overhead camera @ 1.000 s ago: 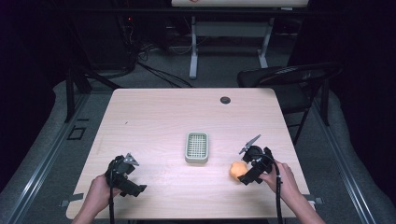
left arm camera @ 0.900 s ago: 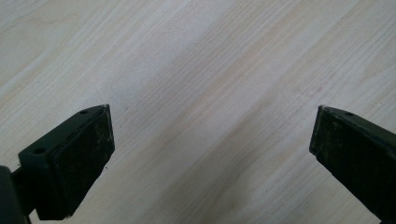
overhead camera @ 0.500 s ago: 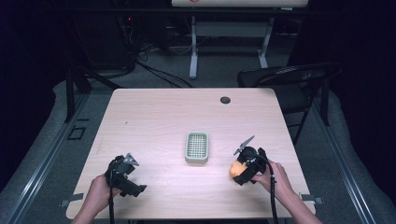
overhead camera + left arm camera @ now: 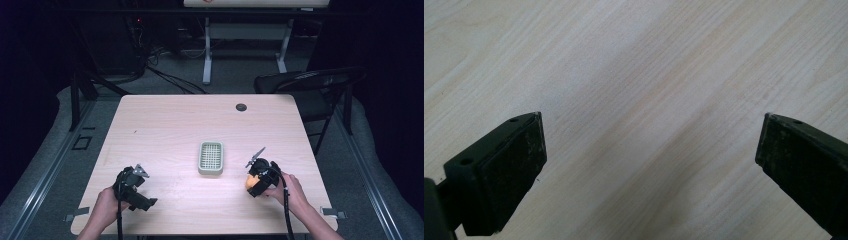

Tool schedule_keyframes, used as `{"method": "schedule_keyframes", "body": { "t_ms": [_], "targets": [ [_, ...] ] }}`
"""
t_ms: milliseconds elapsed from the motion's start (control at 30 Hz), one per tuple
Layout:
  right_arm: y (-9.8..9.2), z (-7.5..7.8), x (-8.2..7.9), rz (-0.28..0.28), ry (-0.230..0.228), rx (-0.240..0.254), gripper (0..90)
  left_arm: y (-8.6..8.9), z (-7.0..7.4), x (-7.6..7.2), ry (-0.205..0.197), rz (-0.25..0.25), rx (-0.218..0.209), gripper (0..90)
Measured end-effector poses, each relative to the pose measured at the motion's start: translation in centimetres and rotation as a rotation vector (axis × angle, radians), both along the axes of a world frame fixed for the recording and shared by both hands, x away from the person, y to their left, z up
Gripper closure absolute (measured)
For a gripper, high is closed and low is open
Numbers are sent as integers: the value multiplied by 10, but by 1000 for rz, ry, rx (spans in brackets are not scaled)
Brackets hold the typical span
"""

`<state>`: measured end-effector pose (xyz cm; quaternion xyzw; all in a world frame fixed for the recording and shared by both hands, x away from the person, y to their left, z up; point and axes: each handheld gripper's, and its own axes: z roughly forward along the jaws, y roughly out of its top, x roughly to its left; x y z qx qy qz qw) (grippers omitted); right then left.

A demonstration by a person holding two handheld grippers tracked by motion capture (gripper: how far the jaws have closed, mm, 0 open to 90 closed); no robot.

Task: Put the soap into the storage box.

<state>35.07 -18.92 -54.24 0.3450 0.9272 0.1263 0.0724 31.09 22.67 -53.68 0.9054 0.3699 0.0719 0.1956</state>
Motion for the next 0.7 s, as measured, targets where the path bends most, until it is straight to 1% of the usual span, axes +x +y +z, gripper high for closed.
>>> {"method": "schedule_keyframes", "body": {
  "t_ms": [33, 67, 100, 133, 200, 233, 267, 433, 467, 700],
  "targets": [
    [0, -1, 0, -2, 2, -1, 149, 0, 0, 0, 0, 1, 2, 2],
    [1, -1, 0, 1, 7, -16, 164, 0, 0, 0, 1, -1, 2, 2],
    [1, -1, 0, 0, 3, -26, 177, 0, 0, 0, 0, 1, 2, 2],
    [1, -2, 0, -10, -1, -14, 193, 0, 0, 0, -1, 1, 2, 2],
    [2, -3, 0, -11, -4, -27, 238, 0, 0, 0, 1, 1, 2, 2],
    [1, -4, -1, -15, -4, -19, 247, 0, 0, 0, 0, 1, 1, 1],
    [2, -4, 0, -14, 1, -26, 251, 0, 0, 0, 0, 0, 1, 2],
    [2, -4, -1, -16, -3, -42, 255, 0, 0, 0, 2, 1, -1, 2],
    [2, -5, -1, -17, -1, -31, 256, 0, 0, 0, 2, 0, -1, 2],
    [3, -5, -1, -21, -5, -35, 260, 0, 0, 0, 0, 0, 2, 2]
  ]
}}
